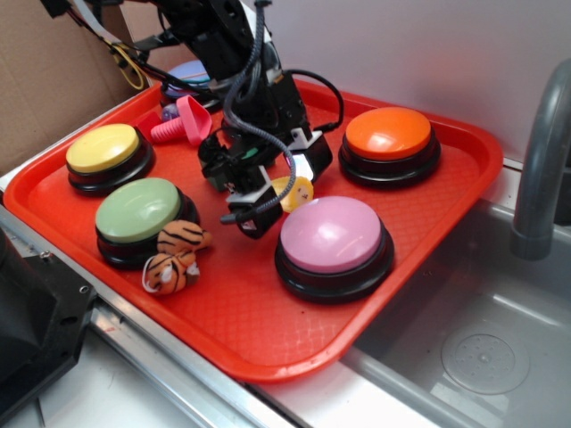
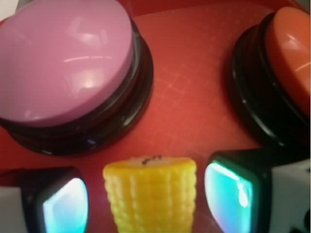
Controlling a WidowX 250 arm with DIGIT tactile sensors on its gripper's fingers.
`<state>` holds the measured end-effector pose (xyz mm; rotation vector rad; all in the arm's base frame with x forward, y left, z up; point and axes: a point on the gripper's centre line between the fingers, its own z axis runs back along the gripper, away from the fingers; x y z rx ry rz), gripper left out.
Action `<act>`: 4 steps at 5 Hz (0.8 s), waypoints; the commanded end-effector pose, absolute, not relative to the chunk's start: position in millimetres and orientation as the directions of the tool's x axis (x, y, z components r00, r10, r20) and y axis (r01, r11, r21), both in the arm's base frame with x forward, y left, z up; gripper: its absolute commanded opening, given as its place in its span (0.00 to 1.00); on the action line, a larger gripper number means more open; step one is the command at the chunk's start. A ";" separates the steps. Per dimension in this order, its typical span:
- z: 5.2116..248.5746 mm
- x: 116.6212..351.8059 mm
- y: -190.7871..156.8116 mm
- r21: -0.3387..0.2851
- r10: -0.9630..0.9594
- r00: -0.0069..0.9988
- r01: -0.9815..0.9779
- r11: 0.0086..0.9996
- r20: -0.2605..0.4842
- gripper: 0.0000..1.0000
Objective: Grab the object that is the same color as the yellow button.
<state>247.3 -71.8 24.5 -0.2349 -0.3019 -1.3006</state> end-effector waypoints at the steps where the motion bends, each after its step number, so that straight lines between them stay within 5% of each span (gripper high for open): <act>1: 25.6 249.4 -82.2 0.008 -0.905 0.228 0.969 0.248 0.359 1.00; 2: 23.8 251.2 -84.7 0.008 -0.903 0.227 0.969 0.246 0.364 0.00; 3: 40.1 249.6 -83.0 0.024 -0.894 0.273 0.953 0.301 0.356 0.00; 4: 67.9 244.4 -73.7 -0.029 -0.839 0.448 0.886 0.463 0.308 0.00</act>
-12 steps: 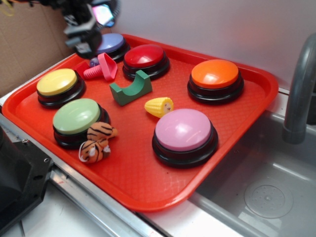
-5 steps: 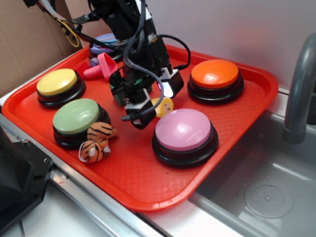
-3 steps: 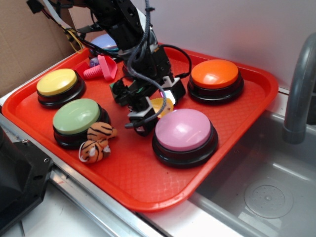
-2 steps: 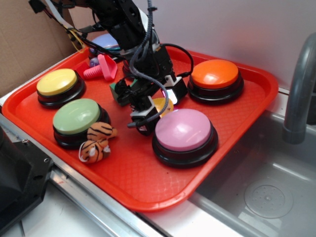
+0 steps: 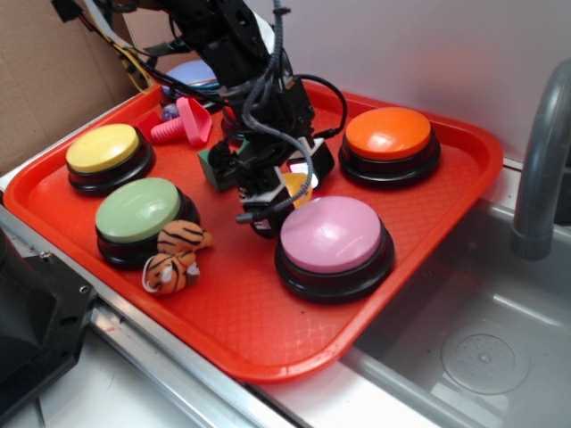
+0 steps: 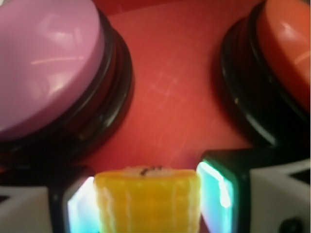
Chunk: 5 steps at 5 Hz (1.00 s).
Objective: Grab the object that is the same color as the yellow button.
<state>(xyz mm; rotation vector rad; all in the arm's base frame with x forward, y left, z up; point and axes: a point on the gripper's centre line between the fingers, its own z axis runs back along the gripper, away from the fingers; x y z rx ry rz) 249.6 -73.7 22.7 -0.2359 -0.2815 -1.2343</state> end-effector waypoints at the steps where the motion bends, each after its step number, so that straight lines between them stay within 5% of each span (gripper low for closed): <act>1: 105.7 234.0 -59.1 -0.097 -0.721 0.673 0.739 0.667 0.167 0.00; 2: 131.8 226.0 -43.6 -0.121 -0.560 0.822 0.569 0.813 0.100 0.00; 3: 156.4 217.6 -27.3 -0.079 -0.422 0.902 0.429 0.900 0.093 0.00; 5: 186.2 207.0 -4.9 0.005 -0.220 0.966 0.222 0.975 0.132 0.00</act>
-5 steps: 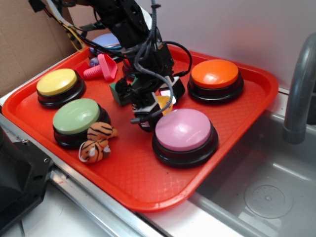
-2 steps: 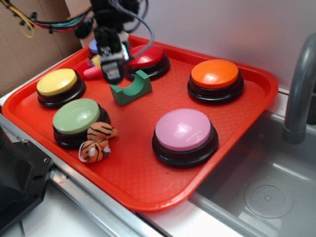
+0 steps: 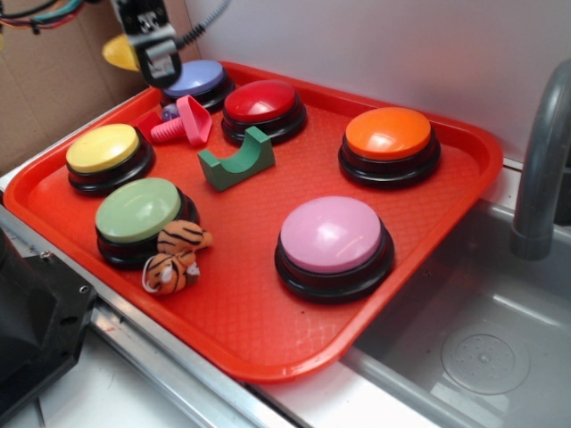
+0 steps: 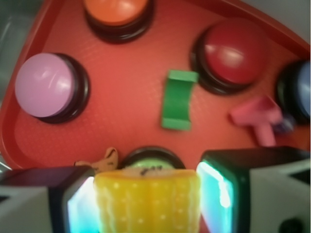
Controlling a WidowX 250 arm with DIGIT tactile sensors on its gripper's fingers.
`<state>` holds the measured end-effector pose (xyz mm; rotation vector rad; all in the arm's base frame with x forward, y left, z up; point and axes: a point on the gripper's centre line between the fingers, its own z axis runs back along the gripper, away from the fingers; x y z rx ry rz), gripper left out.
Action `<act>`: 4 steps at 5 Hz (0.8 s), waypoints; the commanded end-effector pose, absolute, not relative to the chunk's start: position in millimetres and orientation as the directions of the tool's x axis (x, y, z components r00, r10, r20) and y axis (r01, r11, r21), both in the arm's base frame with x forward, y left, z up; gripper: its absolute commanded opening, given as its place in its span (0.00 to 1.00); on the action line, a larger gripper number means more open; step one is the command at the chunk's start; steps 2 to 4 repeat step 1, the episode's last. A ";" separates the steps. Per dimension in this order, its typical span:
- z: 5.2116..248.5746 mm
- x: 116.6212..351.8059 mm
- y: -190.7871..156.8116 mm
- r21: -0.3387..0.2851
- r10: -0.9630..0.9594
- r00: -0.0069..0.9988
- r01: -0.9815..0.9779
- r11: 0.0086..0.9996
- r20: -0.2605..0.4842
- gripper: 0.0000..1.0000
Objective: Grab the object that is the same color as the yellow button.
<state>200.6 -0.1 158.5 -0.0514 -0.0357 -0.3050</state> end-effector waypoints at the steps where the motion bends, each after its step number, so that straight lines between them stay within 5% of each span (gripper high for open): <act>1: 187.7 205.3 0.9 -0.040 -0.201 0.973 0.207 0.978 0.117 0.00; 4: 187.7 205.3 0.9 -0.040 -0.201 0.973 0.207 0.978 0.117 0.00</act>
